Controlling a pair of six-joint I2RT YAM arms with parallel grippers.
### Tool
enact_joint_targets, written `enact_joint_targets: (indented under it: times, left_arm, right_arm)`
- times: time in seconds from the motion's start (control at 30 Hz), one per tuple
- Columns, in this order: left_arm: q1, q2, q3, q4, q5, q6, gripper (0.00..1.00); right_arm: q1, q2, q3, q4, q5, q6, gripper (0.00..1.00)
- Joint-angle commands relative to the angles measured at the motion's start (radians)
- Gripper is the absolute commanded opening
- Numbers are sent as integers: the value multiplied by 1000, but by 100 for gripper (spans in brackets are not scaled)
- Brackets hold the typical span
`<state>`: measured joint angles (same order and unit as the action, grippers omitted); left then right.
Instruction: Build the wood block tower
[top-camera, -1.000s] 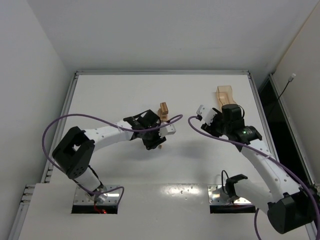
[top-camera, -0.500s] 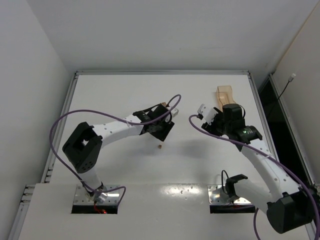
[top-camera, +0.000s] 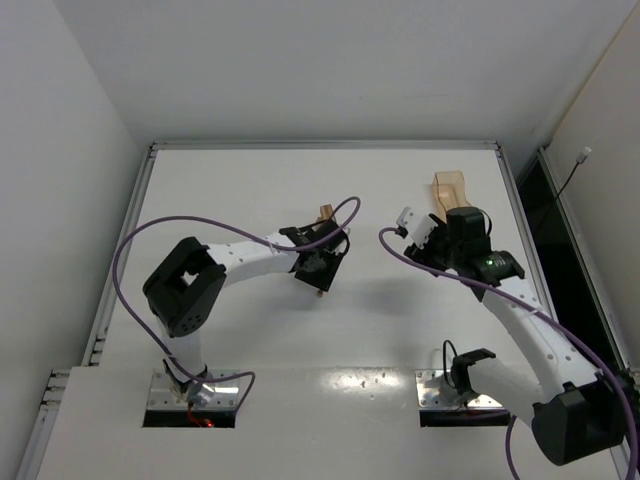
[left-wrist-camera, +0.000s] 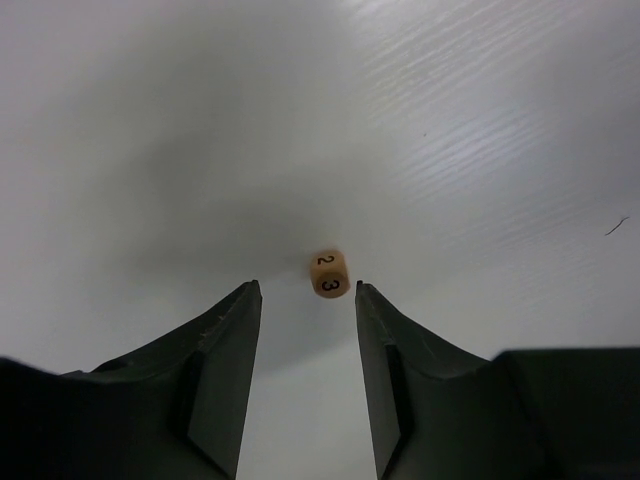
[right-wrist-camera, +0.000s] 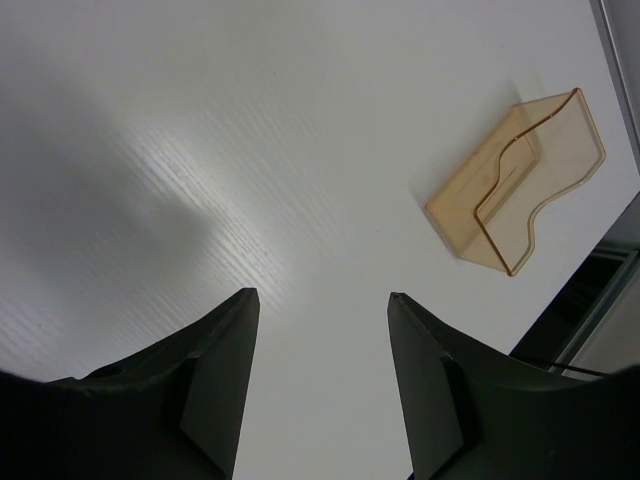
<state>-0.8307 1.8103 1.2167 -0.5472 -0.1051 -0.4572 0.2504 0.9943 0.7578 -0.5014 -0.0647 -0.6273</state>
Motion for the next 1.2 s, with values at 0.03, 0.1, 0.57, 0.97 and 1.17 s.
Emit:
enact_joint_targets:
  times: [0.03, 0.1, 0.57, 0.97, 1.17]
  left_arm:
    - [-15, -43, -25, 0, 22, -32, 40]
    - [-15, -43, -34, 10, 33, -32, 40]
    - [-15, 24, -5, 10, 114, -12, 40]
    - [-15, 87, 33, 0, 142, -3, 37]
    - [-15, 96, 43, 0, 142, -3, 36]
  right_arm:
    - [-8, 0, 25, 34, -32, 24, 51]
    - [-8, 9, 25, 34, -32, 24, 51]
    - [-26, 18, 34, 43, -32, 24, 53]
    - [-26, 18, 34, 43, -50, 43, 53]
    - [-26, 18, 34, 43, -50, 43, 53]
